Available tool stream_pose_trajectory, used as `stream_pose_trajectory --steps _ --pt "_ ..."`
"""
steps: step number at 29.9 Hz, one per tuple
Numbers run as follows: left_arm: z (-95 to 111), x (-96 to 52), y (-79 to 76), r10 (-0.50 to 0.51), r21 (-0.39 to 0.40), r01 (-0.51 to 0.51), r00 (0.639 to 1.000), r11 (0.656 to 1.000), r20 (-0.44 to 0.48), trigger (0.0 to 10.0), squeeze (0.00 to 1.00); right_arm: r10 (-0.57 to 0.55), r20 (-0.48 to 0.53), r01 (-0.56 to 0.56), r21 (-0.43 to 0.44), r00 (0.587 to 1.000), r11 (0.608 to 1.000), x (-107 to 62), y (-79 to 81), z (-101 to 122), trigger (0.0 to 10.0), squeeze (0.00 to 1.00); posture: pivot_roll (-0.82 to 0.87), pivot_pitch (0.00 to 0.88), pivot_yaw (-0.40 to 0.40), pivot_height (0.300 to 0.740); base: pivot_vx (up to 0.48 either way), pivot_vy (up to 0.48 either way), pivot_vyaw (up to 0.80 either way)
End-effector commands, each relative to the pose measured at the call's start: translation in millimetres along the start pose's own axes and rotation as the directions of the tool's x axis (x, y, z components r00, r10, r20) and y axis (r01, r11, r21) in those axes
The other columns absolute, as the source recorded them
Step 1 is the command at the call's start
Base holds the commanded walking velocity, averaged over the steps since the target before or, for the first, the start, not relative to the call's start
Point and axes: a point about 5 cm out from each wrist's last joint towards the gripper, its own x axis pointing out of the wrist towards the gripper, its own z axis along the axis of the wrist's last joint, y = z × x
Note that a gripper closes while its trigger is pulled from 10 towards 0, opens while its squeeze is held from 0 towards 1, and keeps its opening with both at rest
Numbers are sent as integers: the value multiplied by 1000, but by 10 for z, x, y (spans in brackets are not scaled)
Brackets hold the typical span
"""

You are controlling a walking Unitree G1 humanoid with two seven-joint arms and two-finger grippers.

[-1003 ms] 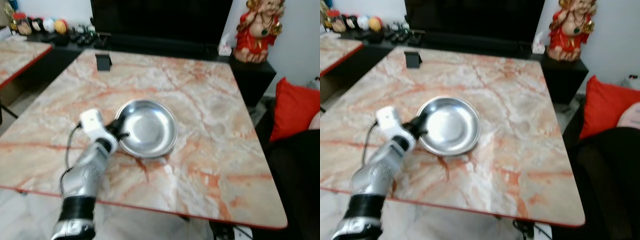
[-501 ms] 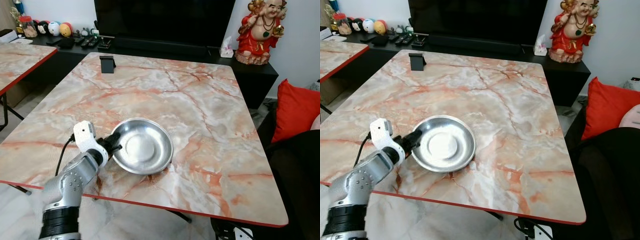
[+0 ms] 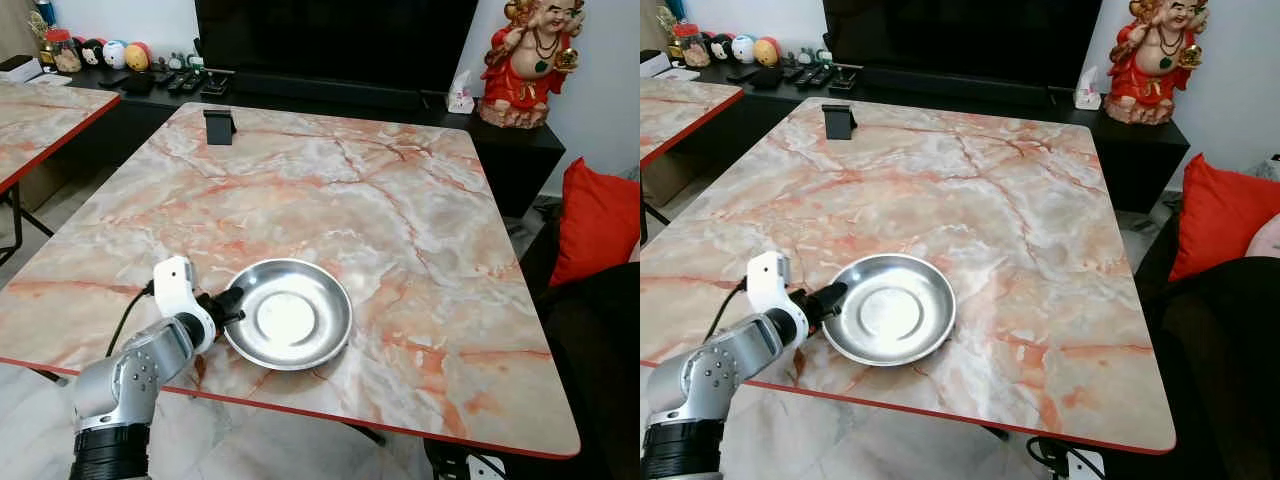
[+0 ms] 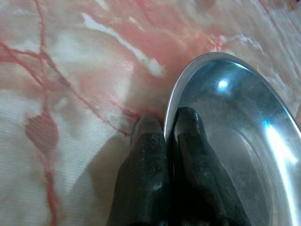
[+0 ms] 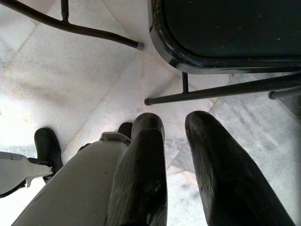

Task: Setting the table

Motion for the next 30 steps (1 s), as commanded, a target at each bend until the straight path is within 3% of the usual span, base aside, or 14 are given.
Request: stream_pose_trajectory --steps 1,4,5,6,7,8,13,18,21,22,23,24,30 --pt "-29 -16 33 43 52 -41 999 998 -23 10000 0 -7 -10 7 -12 1000 1000 -7 -38 -20 10000 0 132 0 -70 727 0 0 0" --pt "-3 -26 59 61 72 -60 998 996 -9 10000 0 -6 -12 6 -14 1000 1000 -8 -38 -24 10000 0 137 0 -72 727 0 0 0" --pt "11 -30 65 70 91 -70 998 993 -2 10000 47 -6 -12 6 -15 1000 1000 -8 -38 -25 10000 0 137 0 -72 727 0 0 0" --pt "31 -37 76 85 126 -85 996 988 3 10000 392 -5 -13 4 -18 1000 1000 -8 -36 -26 10000 0 138 0 -70 727 0 0 0" --pt "34 -37 76 85 131 -84 996 988 4 10000 392 -4 -13 4 -19 1000 1000 -8 -36 -27 10000 0 138 0 -70 727 0 0 0" --pt "38 -36 73 81 133 -81 997 988 5 10000 749 -4 -13 4 -18 1000 1000 -8 -36 -27 10000 0 138 0 -70 727 0 0 0" --pt "39 -37 73 80 159 -79 997 984 2 10000 780 -3 -15 3 -15 1000 1000 -9 -33 -33 10000 0 137 0 -68 727 0 0 0" --pt "47 -40 64 79 180 -78 997 981 -1 10000 773 -3 -16 2 -14 1000 1000 -9 -33 -37 10000 0 138 0 -69 727 0 0 0" --pt "77 -42 60 86 198 -87 996 976 14 10000 718 -2 -16 2 -14 1000 1000 -9 -32 -37 10000 0 138 0 -69 727 0 0 0" --pt "104 -45 51 86 214 -90 996 973 29 10000 580 -2 -16 1 -14 1000 1000 -9 -32 -36 10000 0 141 0 -72 727 0 0 0" --pt "147 -51 34 80 245 -91 995 965 55 10000 0 -1 -16 1 -14 1000 1000 -9 -31 -36 10000 0 141 0 -72 727 0 0 0" --pt "214 -62 -2 67 299 -92 993 950 94 10000 0 -1 -15 1 -14 1000 1000 -9 -31 -35 10000 0 141 0 -72 727 0 0 0" --pt "429 -93 -172 -25 359 -46 982 932 190 10000 0 -2 -11 2 -12 1000 1000 -6 -33 -20 10000 0 145 0 -77 727 0 0 0"
